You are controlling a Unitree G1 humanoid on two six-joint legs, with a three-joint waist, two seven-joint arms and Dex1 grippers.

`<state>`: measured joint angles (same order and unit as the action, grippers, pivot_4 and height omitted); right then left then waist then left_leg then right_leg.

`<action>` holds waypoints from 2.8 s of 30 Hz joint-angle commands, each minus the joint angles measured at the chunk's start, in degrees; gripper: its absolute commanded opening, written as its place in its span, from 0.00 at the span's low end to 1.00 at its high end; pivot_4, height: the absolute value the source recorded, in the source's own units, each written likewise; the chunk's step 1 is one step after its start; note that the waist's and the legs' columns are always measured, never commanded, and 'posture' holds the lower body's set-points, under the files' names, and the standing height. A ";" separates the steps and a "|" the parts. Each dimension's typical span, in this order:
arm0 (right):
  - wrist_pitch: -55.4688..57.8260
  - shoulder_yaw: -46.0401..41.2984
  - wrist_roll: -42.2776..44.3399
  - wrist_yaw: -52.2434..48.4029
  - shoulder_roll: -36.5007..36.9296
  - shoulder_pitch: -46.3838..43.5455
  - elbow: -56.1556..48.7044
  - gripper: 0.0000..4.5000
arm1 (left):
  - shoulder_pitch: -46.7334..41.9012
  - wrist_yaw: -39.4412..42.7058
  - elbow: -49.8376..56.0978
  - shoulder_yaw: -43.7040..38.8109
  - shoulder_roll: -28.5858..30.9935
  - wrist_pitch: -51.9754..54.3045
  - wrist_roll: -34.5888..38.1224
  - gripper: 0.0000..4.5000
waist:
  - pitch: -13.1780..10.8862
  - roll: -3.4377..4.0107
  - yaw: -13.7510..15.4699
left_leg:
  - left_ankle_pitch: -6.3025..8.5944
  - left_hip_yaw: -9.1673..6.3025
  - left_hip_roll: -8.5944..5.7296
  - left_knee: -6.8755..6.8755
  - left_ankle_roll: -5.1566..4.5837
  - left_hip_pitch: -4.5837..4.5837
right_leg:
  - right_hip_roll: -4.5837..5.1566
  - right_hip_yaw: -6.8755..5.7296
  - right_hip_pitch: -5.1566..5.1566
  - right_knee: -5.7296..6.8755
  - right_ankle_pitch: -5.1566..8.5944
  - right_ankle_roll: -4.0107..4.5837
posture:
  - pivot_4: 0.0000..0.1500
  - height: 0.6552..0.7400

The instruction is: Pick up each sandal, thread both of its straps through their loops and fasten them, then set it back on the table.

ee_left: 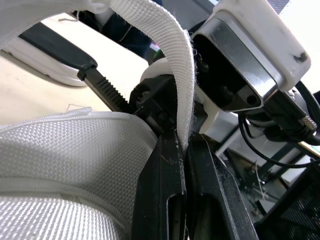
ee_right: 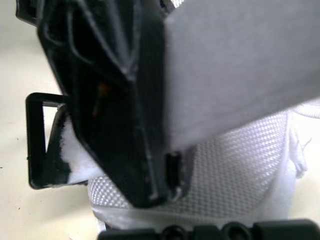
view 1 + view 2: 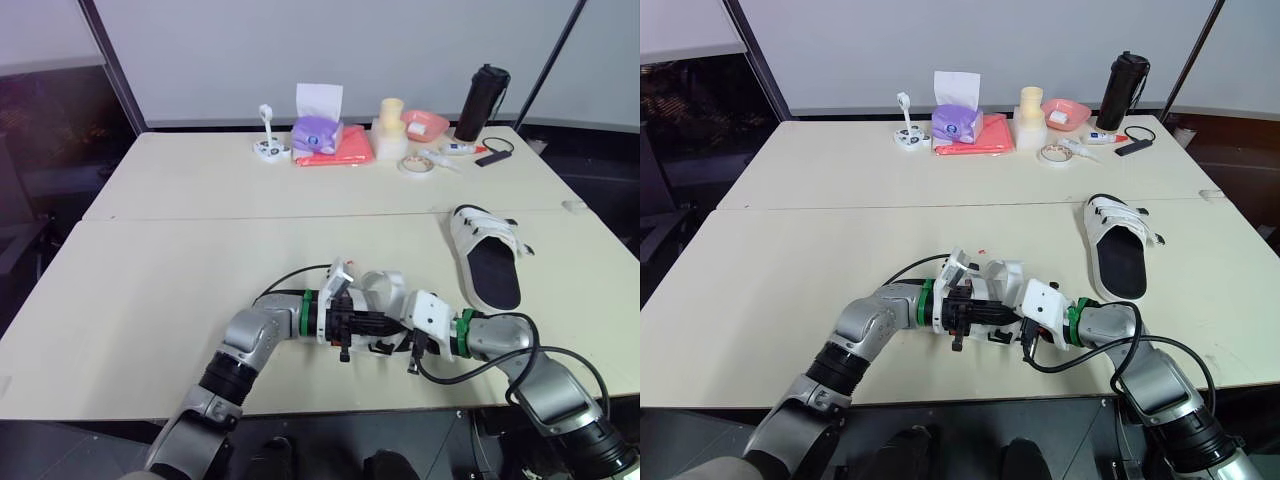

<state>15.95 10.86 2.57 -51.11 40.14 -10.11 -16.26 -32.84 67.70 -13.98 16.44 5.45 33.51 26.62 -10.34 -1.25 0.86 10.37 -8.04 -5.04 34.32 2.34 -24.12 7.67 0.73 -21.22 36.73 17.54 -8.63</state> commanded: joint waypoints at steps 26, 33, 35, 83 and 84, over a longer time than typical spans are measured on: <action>-0.14 1.29 -1.09 -1.19 0.64 -0.73 2.51 0.00 | 3.56 0.60 -3.94 -0.12 1.59 -11.01 -3.54 0.01 | 0.04 0.01 -0.16 | 0.00 -0.01 0.01 0.00 0.00 0.09 | -0.01 0.00 0.05 0.01 0.00 0.00 | 1.00 1.00; -0.57 1.48 -1.09 -1.31 0.70 -1.16 3.22 0.00 | 4.64 2.15 -0.57 -0.99 2.89 -9.55 -1.64 0.01 | 0.04 0.02 -0.24 | 0.00 -0.02 0.02 -0.01 0.00 0.10 | -0.02 0.01 0.04 0.02 0.00 0.00 | 1.00 1.00; -0.72 1.52 -1.04 -1.33 0.75 -1.28 3.45 0.00 | 4.76 2.64 0.35 -1.05 3.30 -9.19 -1.31 0.01 | 0.04 0.02 -0.25 | 0.00 -0.02 0.02 -0.03 0.00 0.10 | -0.02 0.01 0.02 0.03 0.00 0.00 | 1.00 1.00; -2.81 2.45 -1.46 -1.53 0.38 -3.48 6.59 0.00 | 1.00 10.29 -14.45 4.41 6.53 -52.62 -15.45 0.01 | 0.14 0.03 -0.34 | 0.02 -0.08 0.09 -0.17 0.00 0.64 | -0.02 0.03 0.60 -0.24 0.08 0.19 | 1.00 1.00; -2.88 2.45 -1.45 -1.56 0.39 -3.52 6.67 0.00 | 0.38 9.28 -15.32 3.92 5.98 -54.70 -15.71 0.01 | 0.14 0.03 -0.25 | 0.02 -0.08 0.10 -0.17 0.00 0.64 | -0.02 0.03 0.60 -0.25 0.08 0.19 | 1.00 1.00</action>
<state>12.46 12.91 2.44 -52.74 40.14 -13.77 -11.07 -31.79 79.65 -26.13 21.45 11.31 -18.12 14.13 -10.20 -1.22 0.61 10.39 -8.12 -4.94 34.16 2.33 -23.48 7.65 0.76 -20.60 36.46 17.61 -8.43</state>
